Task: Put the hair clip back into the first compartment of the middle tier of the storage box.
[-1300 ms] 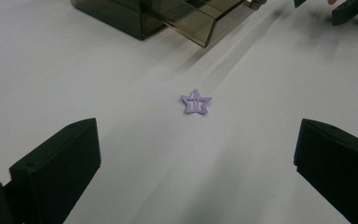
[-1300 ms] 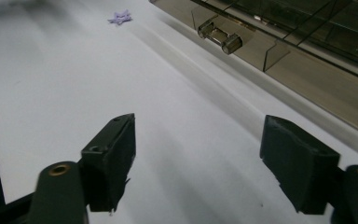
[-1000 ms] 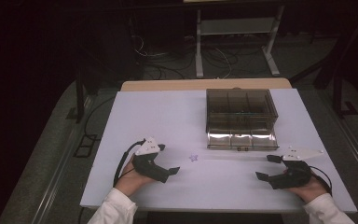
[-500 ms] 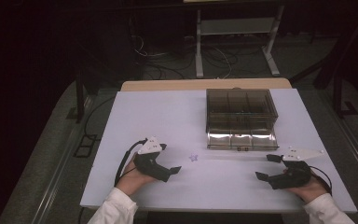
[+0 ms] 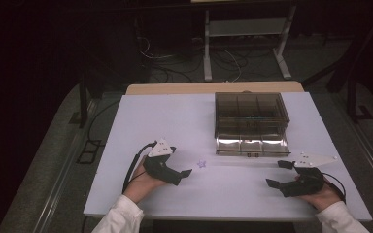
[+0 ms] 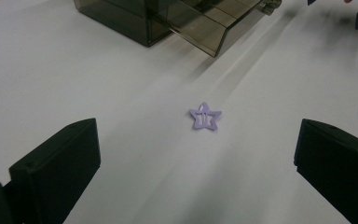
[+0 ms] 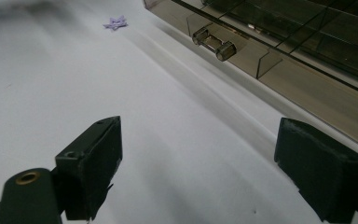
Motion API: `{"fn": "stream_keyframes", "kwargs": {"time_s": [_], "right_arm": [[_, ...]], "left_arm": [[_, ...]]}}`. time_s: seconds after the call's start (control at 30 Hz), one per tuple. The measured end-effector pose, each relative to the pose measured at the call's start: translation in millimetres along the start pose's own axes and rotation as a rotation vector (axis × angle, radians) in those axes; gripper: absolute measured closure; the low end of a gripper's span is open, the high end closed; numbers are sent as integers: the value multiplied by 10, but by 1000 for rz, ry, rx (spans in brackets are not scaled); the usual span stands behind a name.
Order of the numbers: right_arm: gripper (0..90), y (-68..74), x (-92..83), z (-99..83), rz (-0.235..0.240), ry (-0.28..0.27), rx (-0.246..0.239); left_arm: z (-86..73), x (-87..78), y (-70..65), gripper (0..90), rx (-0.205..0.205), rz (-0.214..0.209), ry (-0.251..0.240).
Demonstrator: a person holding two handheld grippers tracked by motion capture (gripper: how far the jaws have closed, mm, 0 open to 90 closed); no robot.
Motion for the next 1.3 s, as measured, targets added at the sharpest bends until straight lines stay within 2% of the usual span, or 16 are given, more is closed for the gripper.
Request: {"fn": "stream_keyframes", "kwargs": {"time_s": [0.27, 0.6, 1.3], "right_arm": [[150, -4, -6, 2, -3, -3, 3], [153, 1, -6, 2, -2, -3, 1], [156, -4, -12, -4, -1, -2, 8]], "left_arm": [[52, 137, -24, 0, 7, -5, 21], [119, 287, -44, 0, -1, 26, 34], [192, 567, -30, 0, 26, 23, 77]]}}
Point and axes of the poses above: each handheld gripper's, and its own axes: x roughly forward along the jaws, z roughly out of its top, y roughly to its left, the point moved 3 cm from there along x, roughly forward along the jaws, and after that the axes turned 9 degrees about -z, right-handed, at the moved point
